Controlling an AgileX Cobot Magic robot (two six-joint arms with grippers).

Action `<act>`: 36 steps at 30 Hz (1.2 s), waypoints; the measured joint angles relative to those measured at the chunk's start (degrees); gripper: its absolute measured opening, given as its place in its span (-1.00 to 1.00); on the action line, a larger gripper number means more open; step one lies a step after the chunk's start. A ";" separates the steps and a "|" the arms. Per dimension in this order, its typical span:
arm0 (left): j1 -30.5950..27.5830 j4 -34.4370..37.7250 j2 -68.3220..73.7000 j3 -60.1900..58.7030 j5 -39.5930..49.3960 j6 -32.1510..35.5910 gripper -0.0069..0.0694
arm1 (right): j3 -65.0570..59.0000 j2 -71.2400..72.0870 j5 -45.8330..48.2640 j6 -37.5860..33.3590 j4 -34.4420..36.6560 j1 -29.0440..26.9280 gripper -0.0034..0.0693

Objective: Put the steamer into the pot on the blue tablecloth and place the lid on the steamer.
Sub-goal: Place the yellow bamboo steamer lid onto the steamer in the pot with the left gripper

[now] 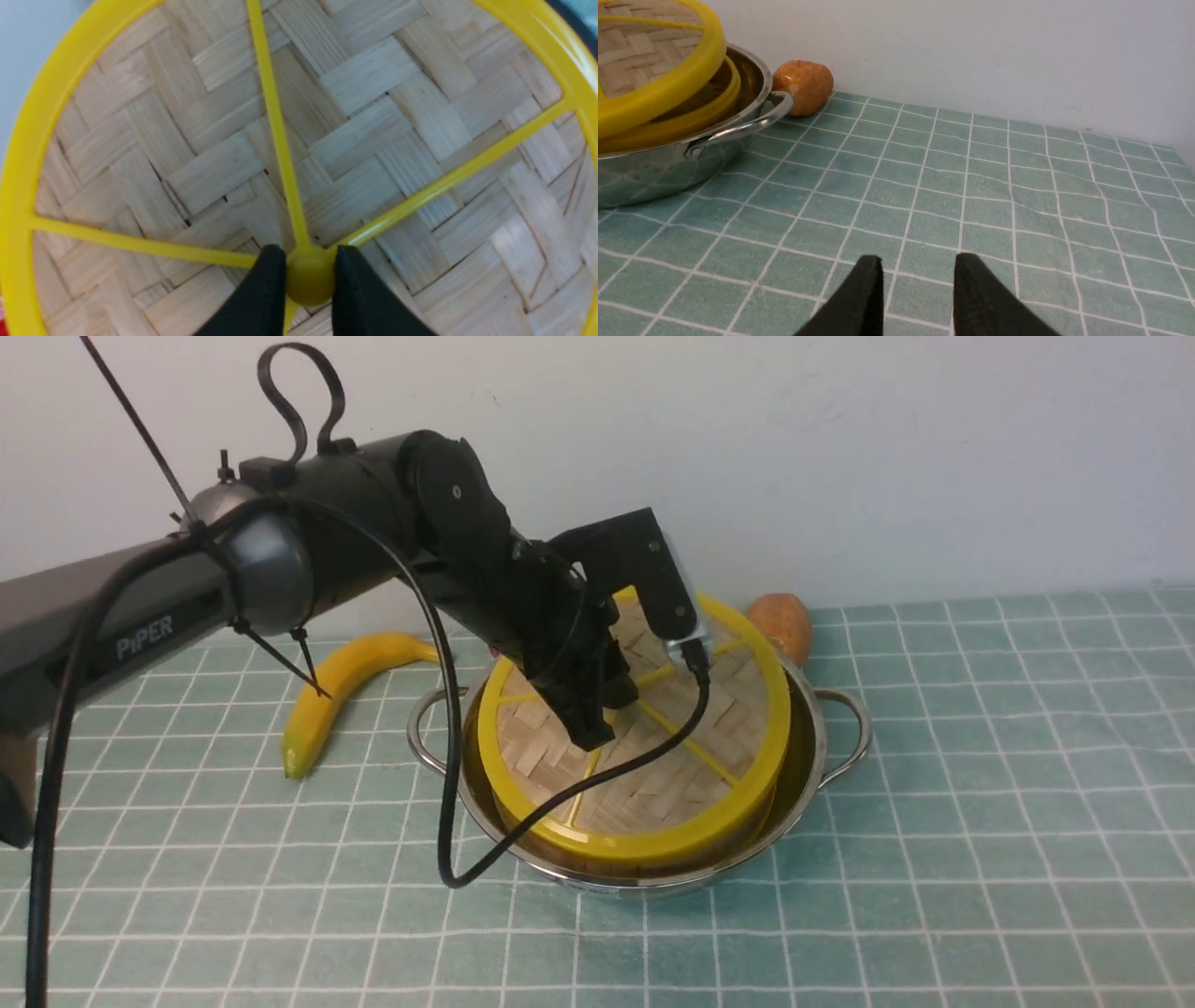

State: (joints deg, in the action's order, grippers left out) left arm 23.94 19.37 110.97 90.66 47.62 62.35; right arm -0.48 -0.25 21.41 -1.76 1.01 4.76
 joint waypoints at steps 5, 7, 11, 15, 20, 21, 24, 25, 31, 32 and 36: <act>0.00 -1.48 0.00 4.97 3.82 -3.10 -0.50 | 0.00 0.00 0.00 0.00 0.16 0.00 -0.24; 0.00 -2.00 0.00 5.78 4.32 -3.50 -0.50 | 0.00 0.00 0.00 0.00 0.16 0.00 -0.24; 0.00 -2.30 0.11 6.23 6.77 -3.95 -0.50 | 0.00 0.00 0.00 0.00 0.16 0.00 -0.24; 0.00 -2.25 0.42 6.23 8.51 -4.47 -0.50 | 0.00 0.00 0.00 0.00 0.16 0.00 -0.24; 0.00 -2.82 0.85 6.23 9.27 -5.42 -0.50 | 0.00 0.00 0.00 0.00 0.16 0.00 -0.24; 0.00 -3.39 0.92 6.23 9.18 -5.69 -0.50 | 0.00 0.00 0.00 0.00 0.16 0.00 -0.24; 0.00 -4.55 1.37 6.26 8.23 -6.08 -0.50 | 0.00 0.00 0.00 0.00 0.16 0.00 -0.24; 0.00 -4.70 1.56 6.26 7.60 -6.22 -0.50 | 0.00 0.00 0.00 0.00 0.16 0.00 -0.24; 0.00 -4.81 2.61 6.26 5.40 -6.15 -0.50 | 0.00 0.00 0.00 0.00 0.16 0.00 -0.24; 0.00 -4.81 2.86 6.26 4.98 -6.00 -0.50 | 0.00 0.00 0.00 0.00 0.16 0.00 -0.24; 0.00 -4.81 3.33 6.26 4.37 -5.84 -0.50 | 0.00 0.00 0.00 0.00 0.16 0.00 -0.24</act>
State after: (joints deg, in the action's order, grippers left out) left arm 23.94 14.56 114.29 96.91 51.98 56.51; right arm -0.48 -0.25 21.41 -1.76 1.17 4.76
